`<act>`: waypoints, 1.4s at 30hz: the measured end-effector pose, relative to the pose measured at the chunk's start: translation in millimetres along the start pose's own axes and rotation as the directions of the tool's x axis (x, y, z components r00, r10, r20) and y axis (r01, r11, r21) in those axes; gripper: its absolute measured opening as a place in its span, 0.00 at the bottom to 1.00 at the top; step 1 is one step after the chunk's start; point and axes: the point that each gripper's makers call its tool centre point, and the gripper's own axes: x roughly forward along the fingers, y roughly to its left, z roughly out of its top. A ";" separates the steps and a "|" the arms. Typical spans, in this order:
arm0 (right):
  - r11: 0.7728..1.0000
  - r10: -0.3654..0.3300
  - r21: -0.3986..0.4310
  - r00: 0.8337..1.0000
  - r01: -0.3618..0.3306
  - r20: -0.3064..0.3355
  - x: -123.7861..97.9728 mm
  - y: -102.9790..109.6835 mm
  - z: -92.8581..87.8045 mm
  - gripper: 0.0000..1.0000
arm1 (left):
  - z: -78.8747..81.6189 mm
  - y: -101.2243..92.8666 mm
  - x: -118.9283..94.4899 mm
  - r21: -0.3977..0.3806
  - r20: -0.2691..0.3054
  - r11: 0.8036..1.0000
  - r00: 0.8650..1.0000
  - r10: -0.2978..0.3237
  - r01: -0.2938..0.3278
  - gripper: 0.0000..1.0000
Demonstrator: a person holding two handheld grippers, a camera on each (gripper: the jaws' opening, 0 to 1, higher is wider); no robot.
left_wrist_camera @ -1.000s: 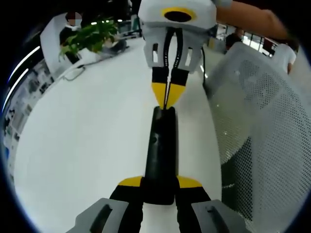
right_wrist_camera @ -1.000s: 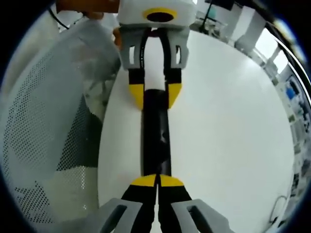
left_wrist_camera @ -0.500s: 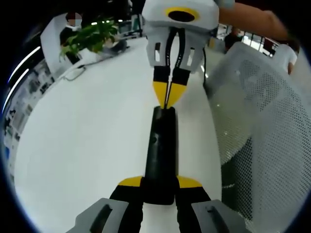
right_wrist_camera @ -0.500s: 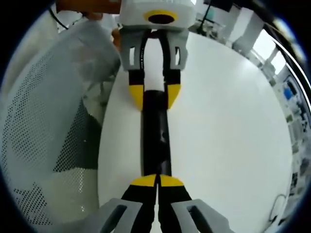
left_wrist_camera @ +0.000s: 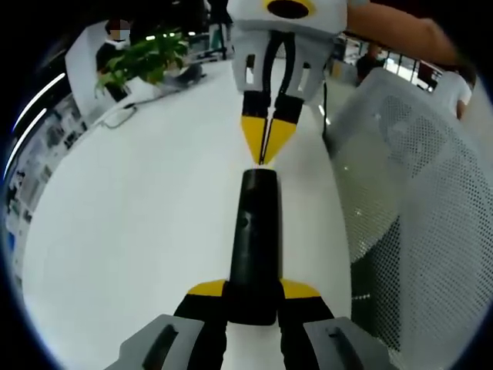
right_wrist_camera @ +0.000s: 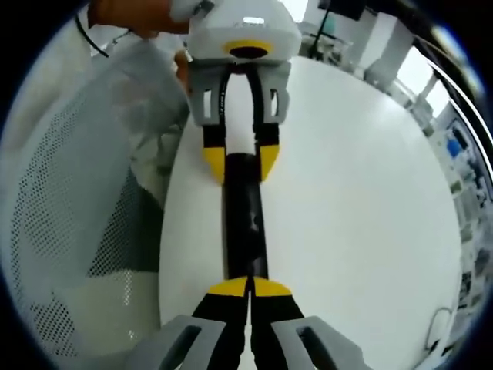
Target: Press the specified remote control buttons in sequence, fully releasing each button before pressing the next.
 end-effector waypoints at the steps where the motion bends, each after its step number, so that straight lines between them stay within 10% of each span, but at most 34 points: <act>1: 1.000 0.003 -0.001 1.000 -0.003 -0.002 -0.4 0.0 0.4 0.00 | 0.0 -0.1 -0.1 0.000 0.001 1.000 1.000 0.000 0.000 0.24; 42: 0.984 0.131 -0.097 0.979 -0.147 -0.155 18.5 3.0 1.7 0.00 | -0.1 0.2 -0.1 0.003 0.029 1.000 1.000 -0.004 0.004 0.24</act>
